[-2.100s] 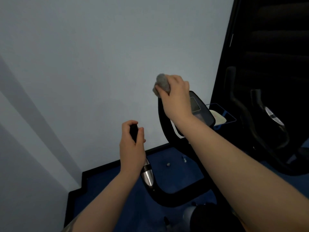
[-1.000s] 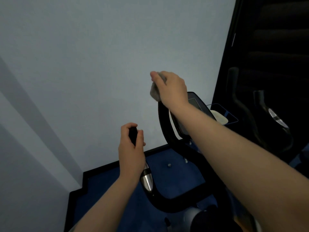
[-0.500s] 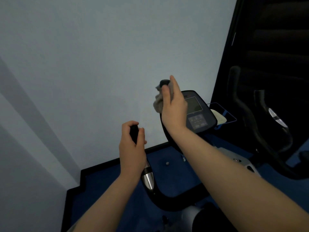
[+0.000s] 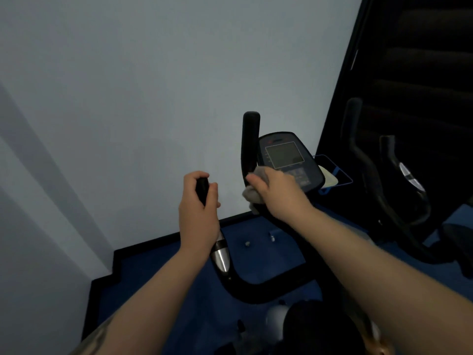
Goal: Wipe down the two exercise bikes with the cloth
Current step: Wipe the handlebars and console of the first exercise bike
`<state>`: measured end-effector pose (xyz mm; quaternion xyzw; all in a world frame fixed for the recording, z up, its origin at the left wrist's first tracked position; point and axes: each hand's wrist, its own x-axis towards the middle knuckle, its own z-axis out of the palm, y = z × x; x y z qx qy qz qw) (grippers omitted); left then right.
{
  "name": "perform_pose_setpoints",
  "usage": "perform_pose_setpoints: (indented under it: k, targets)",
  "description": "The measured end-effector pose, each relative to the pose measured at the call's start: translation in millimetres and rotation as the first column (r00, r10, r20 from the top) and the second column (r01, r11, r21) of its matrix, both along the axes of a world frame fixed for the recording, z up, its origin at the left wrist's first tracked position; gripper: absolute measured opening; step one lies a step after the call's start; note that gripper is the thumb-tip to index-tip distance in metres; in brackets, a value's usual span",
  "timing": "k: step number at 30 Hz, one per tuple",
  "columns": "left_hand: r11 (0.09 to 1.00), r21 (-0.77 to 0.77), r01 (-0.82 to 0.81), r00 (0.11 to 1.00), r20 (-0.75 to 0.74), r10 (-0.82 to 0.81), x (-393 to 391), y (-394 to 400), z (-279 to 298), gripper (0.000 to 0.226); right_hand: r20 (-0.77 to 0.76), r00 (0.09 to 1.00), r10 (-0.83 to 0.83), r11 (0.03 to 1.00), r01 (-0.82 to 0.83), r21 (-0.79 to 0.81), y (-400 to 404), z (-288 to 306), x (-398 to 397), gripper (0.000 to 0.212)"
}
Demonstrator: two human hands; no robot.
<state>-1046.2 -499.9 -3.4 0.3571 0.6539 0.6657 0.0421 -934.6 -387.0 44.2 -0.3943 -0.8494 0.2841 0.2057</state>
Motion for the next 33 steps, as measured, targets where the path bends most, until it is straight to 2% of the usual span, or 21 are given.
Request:
perform_pose_setpoints:
  k: [3, 6, 7, 10, 14, 16, 18, 20, 22, 23, 26, 27, 30, 33]
  targets:
    - [1.000, 0.008, 0.002, 1.000, 0.016, -0.002, 0.2, -0.6, 0.7, 0.013, 0.035, 0.998, 0.046, 0.991, -0.041, -0.125, 10.2, 13.9, 3.9, 0.035]
    - [1.000, 0.005, -0.002, 0.998, 0.069, 0.002, 1.5, -1.7, 1.1, 0.020, -0.068, 0.998, -0.001, 0.994, -0.006, -0.105, -4.1, 0.1, -4.5, 0.033]
    - [1.000, 0.003, -0.004, 0.995, 0.101, 0.004, 1.6, -1.7, 1.1, 0.022, -0.056, 0.998, -0.010, 0.998, 0.006, -0.070, -13.0, -4.4, -1.0, 0.036]
    - [1.000, 0.002, 0.011, 0.991, 0.137, -0.012, 0.0, 0.2, 1.0, 0.022, 0.072, 0.996, 0.046, 0.996, -0.052, 0.076, -22.7, -7.6, 24.9, 0.036]
    - [1.000, 0.003, 0.015, 0.992, 0.123, -0.015, -1.2, -1.3, -0.6, 0.018, 0.205, 0.971, 0.126, 0.992, -0.122, -0.033, -4.3, 10.5, 35.5, 0.036]
    - [1.000, -0.010, 0.013, 0.993, 0.117, -0.012, -0.6, -1.3, -2.3, 0.017, 0.167, 0.983, 0.075, 0.997, -0.069, -0.042, -1.9, 10.7, 23.7, 0.038]
    - [1.000, -0.010, 0.009, 0.993, 0.115, -0.008, -0.8, -0.3, -2.4, 0.017, 0.061, 0.998, -0.011, 1.000, 0.010, 0.010, -12.0, -0.7, 18.7, 0.040]
    - [1.000, -0.008, 0.007, 0.994, 0.111, -0.006, -1.9, 0.3, -2.2, 0.018, 0.064, 0.998, -0.021, 0.986, 0.010, 0.166, -33.0, -16.2, 29.1, 0.041]
    - [1.000, -0.010, 0.013, 0.995, 0.104, -0.011, -3.0, 0.4, -2.4, 0.018, 0.140, 0.990, 0.002, 0.942, -0.049, 0.331, -41.4, -26.1, 50.4, 0.043]
    - [1.000, -0.013, 0.016, 0.994, 0.104, -0.015, -2.7, 0.3, -2.8, 0.018, 0.164, 0.986, -0.008, 0.937, -0.050, 0.346, -38.1, -26.3, 61.6, 0.041]
    - [1.000, -0.009, 0.011, 0.995, 0.101, -0.010, -2.2, 1.2, -2.9, 0.019, 0.114, 0.991, -0.069, 0.992, 0.057, 0.109, -24.4, -20.0, 78.0, 0.031]
    - [1.000, -0.003, 0.008, 0.995, 0.104, -0.008, -2.0, 1.2, -3.3, 0.019, 0.073, 0.993, -0.088, 0.993, 0.082, 0.088, -24.3, -23.1, 76.3, 0.030]
    - [0.999, 0.037, 0.024, 0.992, 0.125, -0.029, -2.2, 1.1, -3.2, 0.019, -0.025, 0.990, -0.137, 0.963, 0.139, 0.231, -37.1, -34.8, 65.9, 0.027]
    - [0.995, 0.083, 0.050, 0.988, 0.144, -0.062, -4.6, 0.0, -1.7, 0.016, 0.065, 0.991, -0.118, 0.959, 0.097, 0.265, -39.4, -25.6, 66.8, 0.028]
